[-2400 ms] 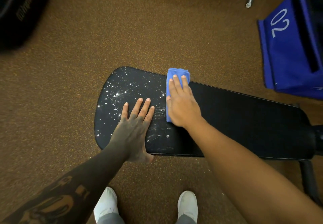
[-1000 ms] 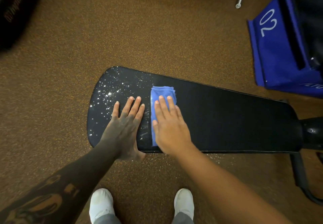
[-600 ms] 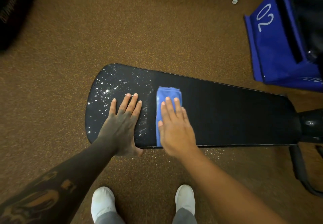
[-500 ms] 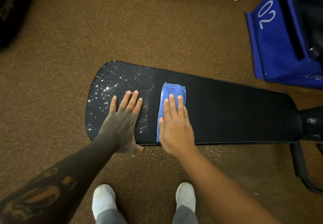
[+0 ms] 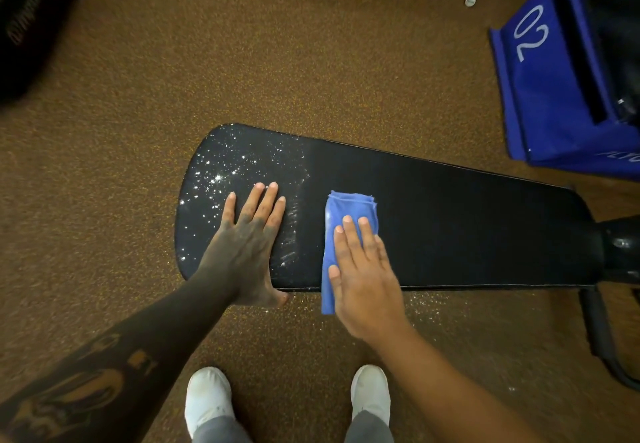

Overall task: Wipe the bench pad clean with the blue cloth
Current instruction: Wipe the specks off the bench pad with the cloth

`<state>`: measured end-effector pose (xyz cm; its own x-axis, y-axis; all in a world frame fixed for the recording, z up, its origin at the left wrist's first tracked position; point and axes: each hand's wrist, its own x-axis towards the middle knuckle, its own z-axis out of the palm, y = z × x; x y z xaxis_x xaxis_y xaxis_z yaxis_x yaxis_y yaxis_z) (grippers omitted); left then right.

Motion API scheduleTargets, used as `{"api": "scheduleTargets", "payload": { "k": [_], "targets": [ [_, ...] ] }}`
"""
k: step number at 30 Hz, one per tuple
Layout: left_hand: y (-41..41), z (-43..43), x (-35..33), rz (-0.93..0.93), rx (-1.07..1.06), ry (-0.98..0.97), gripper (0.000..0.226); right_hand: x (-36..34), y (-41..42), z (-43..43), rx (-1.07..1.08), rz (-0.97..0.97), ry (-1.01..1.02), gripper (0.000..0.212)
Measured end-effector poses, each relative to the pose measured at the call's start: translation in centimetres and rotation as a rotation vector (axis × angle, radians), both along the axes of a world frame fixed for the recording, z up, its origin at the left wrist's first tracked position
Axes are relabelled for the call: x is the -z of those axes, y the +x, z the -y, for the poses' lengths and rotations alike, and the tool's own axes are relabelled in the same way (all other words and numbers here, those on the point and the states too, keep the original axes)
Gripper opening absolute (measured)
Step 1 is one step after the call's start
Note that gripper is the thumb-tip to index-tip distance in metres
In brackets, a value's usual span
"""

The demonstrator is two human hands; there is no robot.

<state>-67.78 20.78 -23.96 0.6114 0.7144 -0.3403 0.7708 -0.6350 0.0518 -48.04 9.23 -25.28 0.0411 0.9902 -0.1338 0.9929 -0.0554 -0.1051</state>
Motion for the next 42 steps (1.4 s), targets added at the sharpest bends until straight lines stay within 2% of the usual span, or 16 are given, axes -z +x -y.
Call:
{"api": "scheduleTargets", "payload": {
  "k": [4, 7, 10, 14, 17, 19, 23, 26, 29, 35, 39, 42],
  "targets": [
    [0.0, -0.1, 0.0, -0.01, 0.003, 0.006, 0.154, -0.2, -2.4, -0.5, 0.203, -0.058, 0.019, 0.06],
    [0.1, 0.0, -0.1, 0.004, -0.001, 0.005, 0.152, -0.3, -4.4, -0.2, 0.053, -0.05, 0.013, 0.06],
    [-0.1, 0.0, -0.2, 0.005, 0.0, 0.005, 0.152, 0.0, -1.7, -0.8, -0.025, -0.023, 0.016, 0.059],
    [-0.8, -0.3, -0.4, -0.008, 0.009, 0.003, 0.153, 0.0, -2.5, -0.8, 0.264, -0.075, 0.041, 0.059],
    [-1.4, -0.5, -0.5, -0.007, 0.014, -0.005, 0.153, 0.2, -5.4, -0.3, 0.104, -0.087, 0.063, 0.059],
    [-1.5, -0.7, -0.4, -0.022, 0.023, -0.013, 0.155, 0.6, -4.2, -0.6, 0.004, -0.045, 0.074, 0.059],
    [-1.9, -1.0, -0.3, -0.038, 0.041, 0.003, 0.154, 0.3, -4.1, -1.4, 0.25, -0.088, 0.089, 0.058],
    [-2.1, -0.9, -0.4, -0.026, 0.045, 0.015, 0.151, 0.2, -6.6, -1.3, 0.111, -0.073, 0.072, 0.059],
    [-2.0, -0.9, -0.3, -0.016, 0.041, 0.023, 0.15, 0.1, -4.9, -1.9, -0.018, -0.033, 0.047, 0.059],
    [-2.3, -1.0, -0.4, -0.008, 0.043, -0.002, 0.149, -1.7, -4.7, -2.8, -0.006, -0.037, 0.012, 0.062],
    [-2.5, -1.0, -0.5, 0.023, 0.028, -0.028, 0.149, -1.7, -5.1, -3.8, 0.127, -0.033, -0.003, 0.061],
    [-2.4, -0.9, -0.4, 0.008, 0.018, -0.019, 0.147, -0.7, -5.9, -4.3, 0.137, -0.032, -0.042, 0.063]
  ]
}}
